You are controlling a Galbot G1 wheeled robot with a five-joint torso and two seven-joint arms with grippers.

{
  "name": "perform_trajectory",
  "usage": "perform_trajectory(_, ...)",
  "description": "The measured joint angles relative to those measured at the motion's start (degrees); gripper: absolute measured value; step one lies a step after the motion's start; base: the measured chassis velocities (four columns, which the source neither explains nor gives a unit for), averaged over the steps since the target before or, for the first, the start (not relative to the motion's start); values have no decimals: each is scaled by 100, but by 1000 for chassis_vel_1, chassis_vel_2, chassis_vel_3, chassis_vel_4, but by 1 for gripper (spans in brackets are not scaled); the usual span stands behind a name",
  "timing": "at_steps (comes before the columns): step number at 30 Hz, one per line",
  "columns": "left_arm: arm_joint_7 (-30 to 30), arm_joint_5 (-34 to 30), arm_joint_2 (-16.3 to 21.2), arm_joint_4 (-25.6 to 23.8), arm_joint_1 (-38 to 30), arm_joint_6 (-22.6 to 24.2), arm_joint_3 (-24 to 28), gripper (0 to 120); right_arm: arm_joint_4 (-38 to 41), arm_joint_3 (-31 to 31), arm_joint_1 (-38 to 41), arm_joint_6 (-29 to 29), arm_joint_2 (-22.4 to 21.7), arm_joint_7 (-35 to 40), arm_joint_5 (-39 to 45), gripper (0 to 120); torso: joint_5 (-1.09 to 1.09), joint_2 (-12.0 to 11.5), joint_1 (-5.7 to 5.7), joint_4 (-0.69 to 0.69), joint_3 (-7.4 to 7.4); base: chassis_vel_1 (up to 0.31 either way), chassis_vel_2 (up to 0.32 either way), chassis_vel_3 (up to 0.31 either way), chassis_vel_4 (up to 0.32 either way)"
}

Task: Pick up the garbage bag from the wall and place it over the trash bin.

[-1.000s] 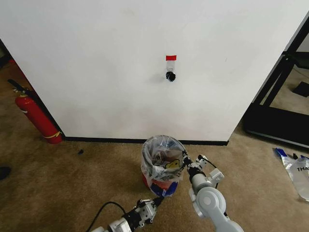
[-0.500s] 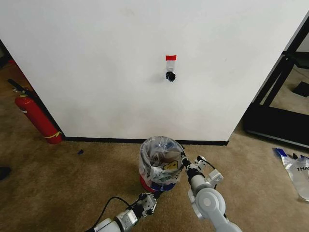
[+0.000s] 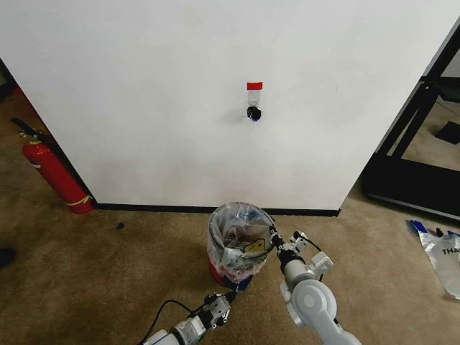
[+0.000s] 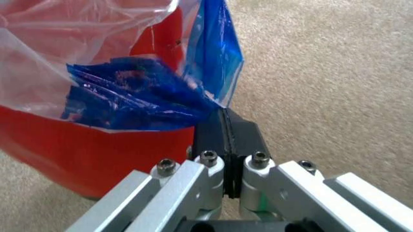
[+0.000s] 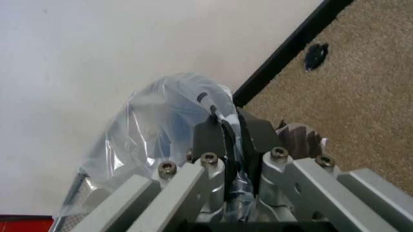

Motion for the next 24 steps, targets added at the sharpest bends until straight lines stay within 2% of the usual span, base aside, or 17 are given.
perform_trajectory(3,-20,48,115,-236,142,23,-67,4,-27,5,2,7,3,-15,-21,1,0,0,0,0,0,0,0,0,0)
perform_trajectory(9,-122,118,497,-834,414,-21,-342,29,-277,50,105,76,-27,-87,-102,1,0,0,0,0,0,0,0,0,0)
perform_trajectory(12,-161,150,591,-972,470,-76,-377,38,-350,68,128,104,-23,-110,-131,1,1,0,0,0,0,0,0,0,0)
perform_trajectory(16,-174,279,756,-1232,655,-212,-425,56,-443,118,141,144,7,-145,-206,1,-1,0,0,0,0,0,0,0,0)
perform_trajectory(18,-176,305,796,-1309,729,-254,-516,59,-457,124,147,151,9,-152,-224,1,-1,0,0,0,0,0,0,0,0)
perform_trajectory(21,-178,232,936,-1616,932,-311,-873,71,-492,128,159,175,4,-199,-284,1,0,0,0,1,0,0,0,0,0)
perform_trajectory(24,-247,-253,1091,-2042,978,-110,-1264,84,-507,101,143,212,1,-279,-390,1,1,0,0,1,0,0,0,0,0)
